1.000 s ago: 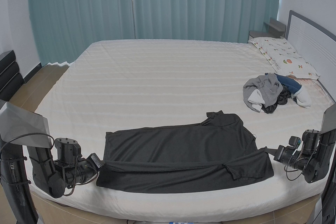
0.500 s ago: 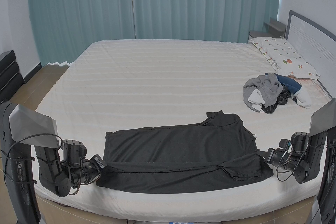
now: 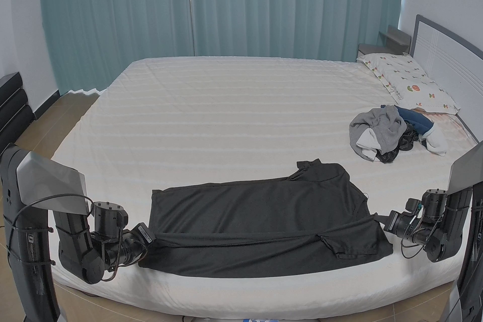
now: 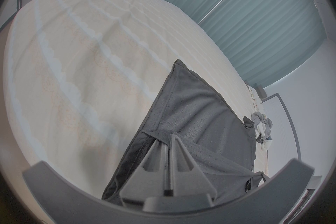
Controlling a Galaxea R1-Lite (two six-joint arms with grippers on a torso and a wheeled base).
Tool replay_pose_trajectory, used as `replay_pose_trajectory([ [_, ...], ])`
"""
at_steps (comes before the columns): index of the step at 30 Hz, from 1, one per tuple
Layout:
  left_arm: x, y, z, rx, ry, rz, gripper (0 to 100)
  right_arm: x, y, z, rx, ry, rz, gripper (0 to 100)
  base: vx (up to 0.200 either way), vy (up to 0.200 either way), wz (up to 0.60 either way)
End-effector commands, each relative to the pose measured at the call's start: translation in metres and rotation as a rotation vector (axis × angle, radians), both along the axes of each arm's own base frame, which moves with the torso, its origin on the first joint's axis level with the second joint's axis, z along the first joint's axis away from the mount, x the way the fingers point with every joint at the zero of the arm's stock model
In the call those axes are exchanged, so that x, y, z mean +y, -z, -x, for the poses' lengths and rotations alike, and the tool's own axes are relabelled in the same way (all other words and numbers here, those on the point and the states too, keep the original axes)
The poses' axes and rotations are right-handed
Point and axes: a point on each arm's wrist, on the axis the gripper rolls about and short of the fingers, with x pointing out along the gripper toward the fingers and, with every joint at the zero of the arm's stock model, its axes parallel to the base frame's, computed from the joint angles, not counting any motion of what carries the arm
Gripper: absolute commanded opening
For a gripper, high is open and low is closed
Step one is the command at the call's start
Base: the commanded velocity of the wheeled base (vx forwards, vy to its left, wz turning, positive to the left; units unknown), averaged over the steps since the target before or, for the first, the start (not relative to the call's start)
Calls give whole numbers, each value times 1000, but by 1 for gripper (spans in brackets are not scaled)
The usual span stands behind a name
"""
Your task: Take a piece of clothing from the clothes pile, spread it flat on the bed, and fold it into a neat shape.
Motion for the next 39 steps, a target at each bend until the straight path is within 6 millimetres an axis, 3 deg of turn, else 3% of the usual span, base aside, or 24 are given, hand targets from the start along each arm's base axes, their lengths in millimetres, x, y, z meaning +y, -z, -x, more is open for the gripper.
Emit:
replay_pose_trajectory([
  [1,-1,3,-1,7,1,-2,0,1,5,1,15,-3,-3,0,0,0,0],
  [4,-2,3,-1,7,4,-2,0,3,9,1,27,-11,-4,0,0,0,0],
  [5,-2,3,-1,7,6,-2,100,4,11,0,32,-14,-4,0,0,0,0],
  [6,-2,3,-1,5,6,-2,100,6,12,0,35,-20,-5,100,0,0,0],
  [13,-1,1,0,1,3,-1,100,5,1,2,9,-14,-6,100,0,0,0],
  [23,12,-20,5,-46,-54,25,100,3,-30,27,-1,32,-55,100,0,0,0],
  [39,8,-11,8,-11,-36,20,100,6,-32,35,16,24,-54,100,38,0,0],
])
